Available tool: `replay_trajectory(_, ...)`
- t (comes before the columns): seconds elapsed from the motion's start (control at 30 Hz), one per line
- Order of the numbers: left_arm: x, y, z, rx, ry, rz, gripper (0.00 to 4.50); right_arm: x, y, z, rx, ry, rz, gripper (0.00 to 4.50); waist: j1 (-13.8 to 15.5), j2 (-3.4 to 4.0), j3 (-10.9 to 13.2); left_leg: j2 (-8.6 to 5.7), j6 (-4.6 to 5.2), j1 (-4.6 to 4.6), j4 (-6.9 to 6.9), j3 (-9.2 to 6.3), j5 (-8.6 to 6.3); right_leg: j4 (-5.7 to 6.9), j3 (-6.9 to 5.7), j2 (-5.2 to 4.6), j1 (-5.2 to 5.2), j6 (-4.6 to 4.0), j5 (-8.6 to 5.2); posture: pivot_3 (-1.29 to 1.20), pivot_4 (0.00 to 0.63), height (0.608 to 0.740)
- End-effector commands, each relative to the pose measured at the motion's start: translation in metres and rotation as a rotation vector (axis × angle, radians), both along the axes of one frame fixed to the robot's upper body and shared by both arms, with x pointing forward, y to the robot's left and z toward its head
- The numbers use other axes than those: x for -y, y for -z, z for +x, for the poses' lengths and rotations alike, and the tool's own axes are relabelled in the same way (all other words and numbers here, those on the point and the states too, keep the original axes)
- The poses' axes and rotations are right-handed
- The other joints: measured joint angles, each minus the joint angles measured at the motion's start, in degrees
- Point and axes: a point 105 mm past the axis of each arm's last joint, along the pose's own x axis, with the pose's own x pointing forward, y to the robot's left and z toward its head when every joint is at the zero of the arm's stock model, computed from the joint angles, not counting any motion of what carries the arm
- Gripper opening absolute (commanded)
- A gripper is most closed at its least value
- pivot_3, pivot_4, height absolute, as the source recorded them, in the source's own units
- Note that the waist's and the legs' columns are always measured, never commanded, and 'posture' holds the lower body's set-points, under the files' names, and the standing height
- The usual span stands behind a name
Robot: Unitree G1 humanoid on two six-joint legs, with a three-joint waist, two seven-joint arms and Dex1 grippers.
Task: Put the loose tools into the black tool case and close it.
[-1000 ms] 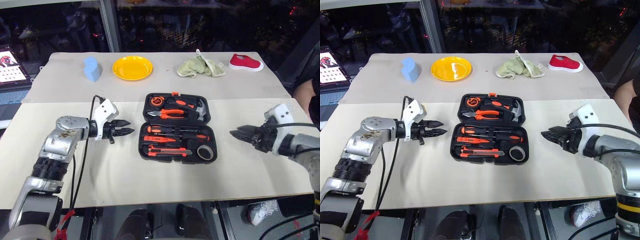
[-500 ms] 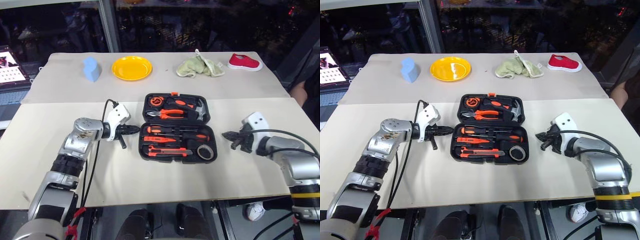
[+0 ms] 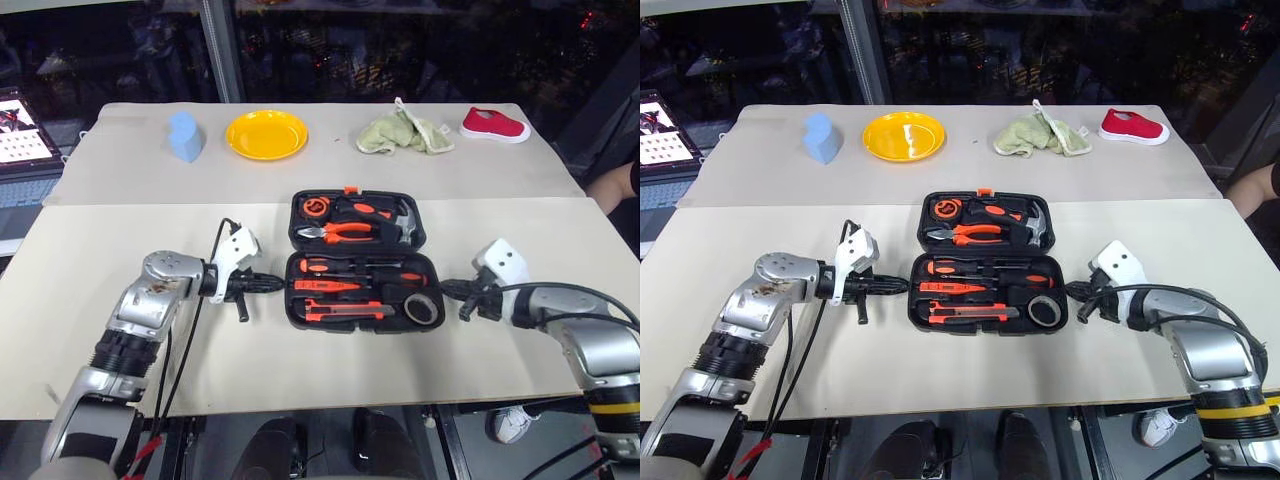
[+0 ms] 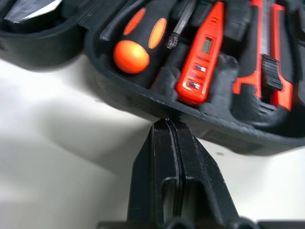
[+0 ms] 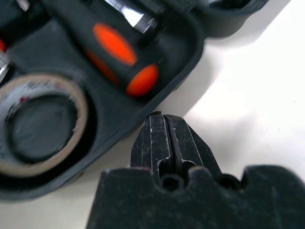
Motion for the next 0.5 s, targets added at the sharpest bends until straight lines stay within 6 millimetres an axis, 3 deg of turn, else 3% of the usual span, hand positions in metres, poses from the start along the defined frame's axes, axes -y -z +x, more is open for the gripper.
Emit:
replay_trajectory(0.03,0.020,-0.003,-0.021,-0.009,0.141,-0.027,0.00,-0.018,-0.012,-0.013,0.050,-0.121,0.014,0.03,-0.03,0.00,0.00,0.00,0.00,0.00,0.00,0.00,0.00,-0.01,0.01,0.00,0.00,0.00,0.00,0.00,0.150,0.740)
replay_trajectory(0.33,0.015,0.006,-0.042,-0.069,0.214,0.010,0.00,-0.021,-0.008,-0.035,0.038,-0.159,-0.010,0.03,-0.35,0.00,0.00,0.06,-0.08,0.09,0.00,0.01,0.04,0.07,0.05,0.00,0.00,-0.08,-0.04,0.00,0.150,0.740)
replay_trajectory(0.5,0.003,0.016,-0.048,-0.085,0.211,0.081,0.00,-0.026,-0.006,-0.052,0.011,-0.194,-0.013,0.03,-0.39,0.00,0.00,0.06,-0.07,0.11,0.00,0.01,0.03,0.07,0.07,0.00,-0.01,-0.08,-0.05,0.00,0.150,0.740)
